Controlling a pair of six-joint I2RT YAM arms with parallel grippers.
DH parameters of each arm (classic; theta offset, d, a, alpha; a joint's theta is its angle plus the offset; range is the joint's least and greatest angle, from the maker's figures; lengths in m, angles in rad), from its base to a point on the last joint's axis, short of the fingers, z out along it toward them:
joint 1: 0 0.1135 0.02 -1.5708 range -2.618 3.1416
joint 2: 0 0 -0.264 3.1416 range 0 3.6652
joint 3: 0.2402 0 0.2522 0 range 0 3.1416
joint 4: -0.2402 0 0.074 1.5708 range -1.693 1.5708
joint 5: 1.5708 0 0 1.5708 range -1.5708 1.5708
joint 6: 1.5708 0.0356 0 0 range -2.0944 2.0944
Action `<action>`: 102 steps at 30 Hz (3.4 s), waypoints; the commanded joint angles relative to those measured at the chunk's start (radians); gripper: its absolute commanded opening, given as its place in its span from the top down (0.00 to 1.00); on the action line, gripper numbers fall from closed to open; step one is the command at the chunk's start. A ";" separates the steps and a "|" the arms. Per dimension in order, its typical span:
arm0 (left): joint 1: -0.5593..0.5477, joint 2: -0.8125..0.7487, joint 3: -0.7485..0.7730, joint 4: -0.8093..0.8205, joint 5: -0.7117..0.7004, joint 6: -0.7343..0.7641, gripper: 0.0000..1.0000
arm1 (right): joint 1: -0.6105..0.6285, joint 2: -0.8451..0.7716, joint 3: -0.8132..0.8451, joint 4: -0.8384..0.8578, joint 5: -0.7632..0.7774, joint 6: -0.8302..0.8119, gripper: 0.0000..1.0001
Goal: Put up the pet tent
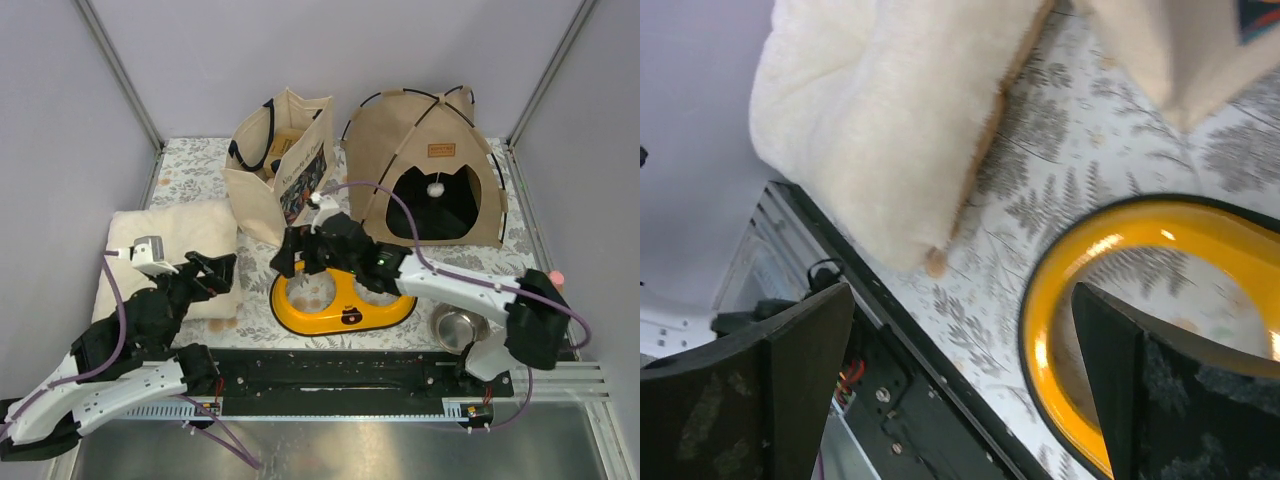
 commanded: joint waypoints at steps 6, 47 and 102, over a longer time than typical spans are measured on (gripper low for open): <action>0.001 -0.087 0.108 -0.185 -0.056 0.033 0.01 | 0.105 0.438 0.376 0.159 0.080 0.118 0.00; 0.001 -0.024 0.234 -0.218 0.022 0.042 0.01 | 0.168 -0.012 0.351 -0.060 0.201 -0.434 1.00; -0.006 0.379 -0.234 0.269 0.332 -0.250 0.93 | 0.035 -0.793 -0.392 -0.576 0.539 0.041 0.01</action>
